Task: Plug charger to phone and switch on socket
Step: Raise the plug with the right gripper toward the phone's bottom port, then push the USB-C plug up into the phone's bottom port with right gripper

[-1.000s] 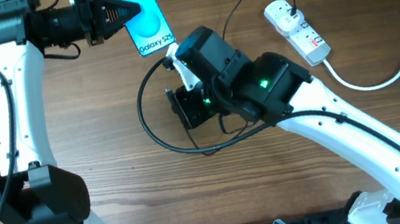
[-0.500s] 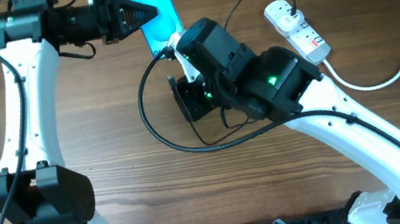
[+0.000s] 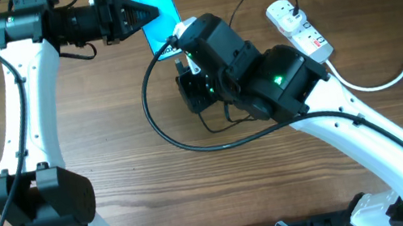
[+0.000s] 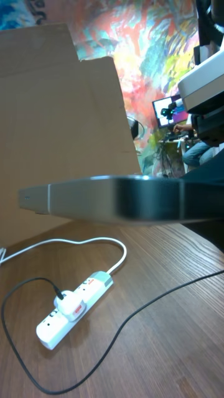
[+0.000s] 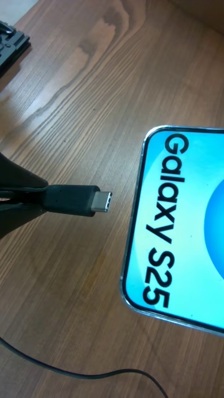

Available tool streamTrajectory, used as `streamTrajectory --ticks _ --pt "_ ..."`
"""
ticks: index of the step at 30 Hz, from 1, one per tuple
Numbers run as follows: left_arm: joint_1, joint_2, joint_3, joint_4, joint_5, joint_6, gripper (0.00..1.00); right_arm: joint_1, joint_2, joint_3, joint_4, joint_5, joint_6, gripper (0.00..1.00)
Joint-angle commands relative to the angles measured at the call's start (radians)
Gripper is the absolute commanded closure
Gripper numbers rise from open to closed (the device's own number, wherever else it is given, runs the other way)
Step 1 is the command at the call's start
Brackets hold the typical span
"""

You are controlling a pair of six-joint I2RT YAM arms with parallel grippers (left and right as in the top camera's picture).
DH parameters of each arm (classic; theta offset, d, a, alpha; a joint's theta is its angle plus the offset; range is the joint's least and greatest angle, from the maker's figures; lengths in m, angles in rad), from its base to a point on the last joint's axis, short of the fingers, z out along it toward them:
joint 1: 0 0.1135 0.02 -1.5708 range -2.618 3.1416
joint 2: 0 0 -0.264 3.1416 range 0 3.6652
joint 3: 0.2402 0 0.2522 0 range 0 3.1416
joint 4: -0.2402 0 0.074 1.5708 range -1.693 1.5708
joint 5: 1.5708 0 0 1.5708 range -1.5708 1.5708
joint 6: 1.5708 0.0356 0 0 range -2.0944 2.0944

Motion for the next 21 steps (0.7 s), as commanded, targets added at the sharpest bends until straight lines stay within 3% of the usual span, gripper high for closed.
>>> streamTrajectory --ticks 1,21 --pt "0.0 -0.003 0.001 0.0 0.059 0.027 0.96 -0.005 -0.014 0.024 0.006 0.024 -0.016 0.96" --pt "0.0 -0.003 0.001 0.0 0.086 0.027 0.96 -0.005 -0.013 0.024 0.013 0.02 0.021 0.96"
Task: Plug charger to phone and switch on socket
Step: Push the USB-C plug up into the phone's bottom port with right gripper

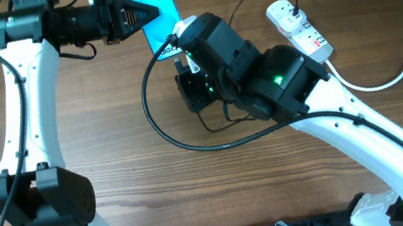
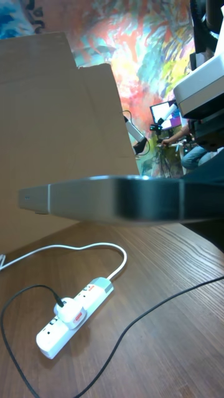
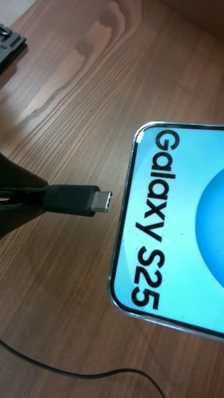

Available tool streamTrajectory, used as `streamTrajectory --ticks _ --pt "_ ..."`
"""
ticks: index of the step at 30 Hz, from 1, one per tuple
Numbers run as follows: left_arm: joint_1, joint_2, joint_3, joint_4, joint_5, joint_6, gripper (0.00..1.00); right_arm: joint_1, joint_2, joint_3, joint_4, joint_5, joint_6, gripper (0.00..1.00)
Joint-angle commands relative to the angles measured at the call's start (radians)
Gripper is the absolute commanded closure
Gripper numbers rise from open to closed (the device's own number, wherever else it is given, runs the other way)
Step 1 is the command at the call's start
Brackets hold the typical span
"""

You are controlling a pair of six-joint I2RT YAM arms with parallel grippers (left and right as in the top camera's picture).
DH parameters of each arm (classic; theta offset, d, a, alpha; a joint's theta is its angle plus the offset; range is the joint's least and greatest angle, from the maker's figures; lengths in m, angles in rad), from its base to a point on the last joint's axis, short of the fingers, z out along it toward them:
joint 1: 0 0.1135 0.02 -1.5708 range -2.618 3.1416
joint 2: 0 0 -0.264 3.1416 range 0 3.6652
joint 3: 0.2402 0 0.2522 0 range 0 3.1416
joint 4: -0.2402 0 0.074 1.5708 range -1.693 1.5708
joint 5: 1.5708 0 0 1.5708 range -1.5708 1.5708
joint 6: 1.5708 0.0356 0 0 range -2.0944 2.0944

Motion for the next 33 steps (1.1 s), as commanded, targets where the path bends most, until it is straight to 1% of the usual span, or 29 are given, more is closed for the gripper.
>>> streamTrajectory --ticks 1,12,16,28,33 --pt "0.0 -0.003 0.001 0.0 0.06 0.025 0.96 -0.005 -0.013 0.023 0.003 0.018 0.019 0.96" --pt "0.0 -0.003 0.001 -0.008 0.061 0.05 0.96 -0.006 -0.013 0.023 0.01 0.024 0.027 0.96" --pt "0.0 -0.003 0.001 -0.006 0.098 0.05 0.96 -0.005 -0.013 0.023 0.018 0.024 0.029 0.96" --pt "0.0 -0.003 0.001 -0.006 0.097 0.051 0.96 -0.015 -0.013 0.023 0.015 0.02 0.029 0.96" --pt "0.0 -0.003 0.001 -0.007 0.097 0.073 0.96 -0.018 -0.013 0.023 0.014 0.016 0.027 0.96"
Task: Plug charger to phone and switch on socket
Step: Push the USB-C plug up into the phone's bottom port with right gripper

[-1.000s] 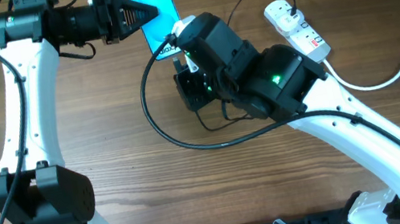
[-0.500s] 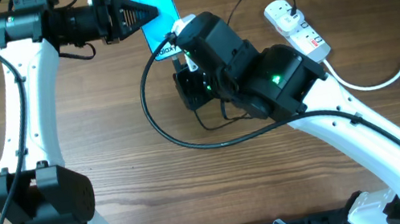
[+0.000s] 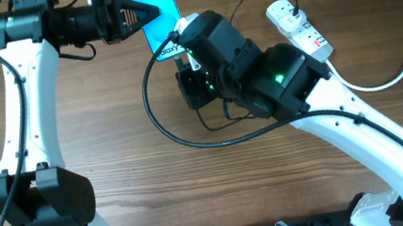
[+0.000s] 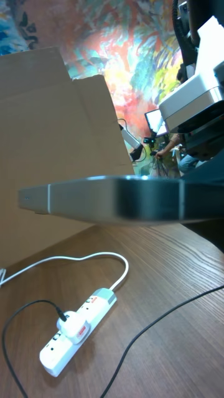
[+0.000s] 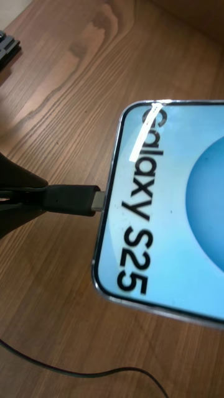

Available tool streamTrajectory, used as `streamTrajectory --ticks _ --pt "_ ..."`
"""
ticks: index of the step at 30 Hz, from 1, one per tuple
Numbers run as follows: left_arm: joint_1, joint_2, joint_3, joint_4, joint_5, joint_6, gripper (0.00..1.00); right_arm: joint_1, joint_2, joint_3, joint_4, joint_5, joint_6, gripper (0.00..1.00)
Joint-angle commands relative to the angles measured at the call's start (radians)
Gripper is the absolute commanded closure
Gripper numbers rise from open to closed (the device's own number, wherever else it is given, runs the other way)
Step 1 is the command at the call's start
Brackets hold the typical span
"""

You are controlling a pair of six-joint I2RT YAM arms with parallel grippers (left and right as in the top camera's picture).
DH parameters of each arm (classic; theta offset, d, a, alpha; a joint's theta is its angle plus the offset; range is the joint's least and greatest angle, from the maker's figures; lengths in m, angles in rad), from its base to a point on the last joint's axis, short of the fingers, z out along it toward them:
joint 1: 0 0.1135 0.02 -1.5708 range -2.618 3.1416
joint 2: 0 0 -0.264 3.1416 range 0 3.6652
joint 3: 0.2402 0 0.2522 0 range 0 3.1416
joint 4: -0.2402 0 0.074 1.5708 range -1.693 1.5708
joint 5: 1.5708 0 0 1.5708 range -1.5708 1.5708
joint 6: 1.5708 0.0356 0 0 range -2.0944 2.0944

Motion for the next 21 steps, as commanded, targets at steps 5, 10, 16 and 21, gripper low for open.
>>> streamTrajectory --ticks 5,10,16,21 --pt "0.0 -0.003 0.001 0.005 0.037 0.041 0.96 -0.006 -0.013 0.023 0.005 -0.029 0.007 0.96" --pt "0.0 -0.003 0.001 0.008 0.037 0.04 0.96 -0.006 -0.013 0.023 0.005 -0.048 0.007 0.96" --pt "0.0 -0.003 0.001 0.008 0.037 0.041 0.96 -0.006 -0.013 0.023 0.008 -0.047 0.003 0.96" --pt "0.0 -0.003 0.001 0.008 0.037 0.041 0.96 -0.006 -0.013 0.023 0.009 -0.047 -0.011 0.96"
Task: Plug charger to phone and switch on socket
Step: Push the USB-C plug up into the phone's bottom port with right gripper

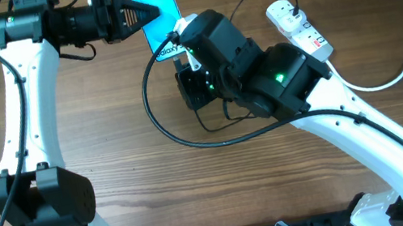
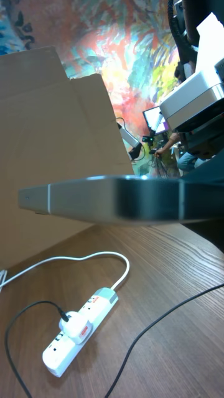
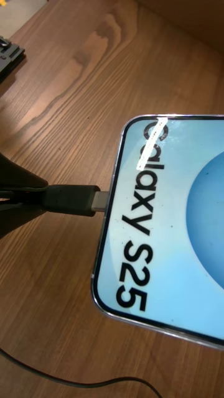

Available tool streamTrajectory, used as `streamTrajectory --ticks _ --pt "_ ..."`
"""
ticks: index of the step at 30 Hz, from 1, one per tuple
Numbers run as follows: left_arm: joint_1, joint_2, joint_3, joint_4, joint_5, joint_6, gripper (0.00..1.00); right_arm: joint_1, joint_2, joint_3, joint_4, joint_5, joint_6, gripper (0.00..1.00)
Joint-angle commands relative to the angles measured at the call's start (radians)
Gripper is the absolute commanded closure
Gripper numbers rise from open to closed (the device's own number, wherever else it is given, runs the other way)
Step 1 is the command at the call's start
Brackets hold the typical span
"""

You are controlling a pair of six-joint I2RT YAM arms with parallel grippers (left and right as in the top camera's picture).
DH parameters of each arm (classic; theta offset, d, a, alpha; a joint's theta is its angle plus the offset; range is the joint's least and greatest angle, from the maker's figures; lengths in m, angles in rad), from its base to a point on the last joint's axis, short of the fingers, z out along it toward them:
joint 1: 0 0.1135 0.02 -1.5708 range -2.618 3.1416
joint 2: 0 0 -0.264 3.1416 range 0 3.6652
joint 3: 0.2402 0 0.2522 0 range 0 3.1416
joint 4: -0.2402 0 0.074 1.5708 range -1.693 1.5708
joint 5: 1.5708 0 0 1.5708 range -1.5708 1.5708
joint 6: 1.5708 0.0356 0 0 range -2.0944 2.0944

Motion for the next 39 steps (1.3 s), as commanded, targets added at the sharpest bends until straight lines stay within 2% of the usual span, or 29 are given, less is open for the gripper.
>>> streamTrajectory --ticks 1,39 --pt "0.0 -0.003 0.001 0.007 0.034 0.024 0.96 -0.005 -0.013 0.023 0.005 -0.016 -0.01 0.96" --pt "0.0 -0.003 0.001 0.006 0.068 0.05 0.96 -0.005 -0.013 0.023 0.006 0.006 -0.017 0.96"
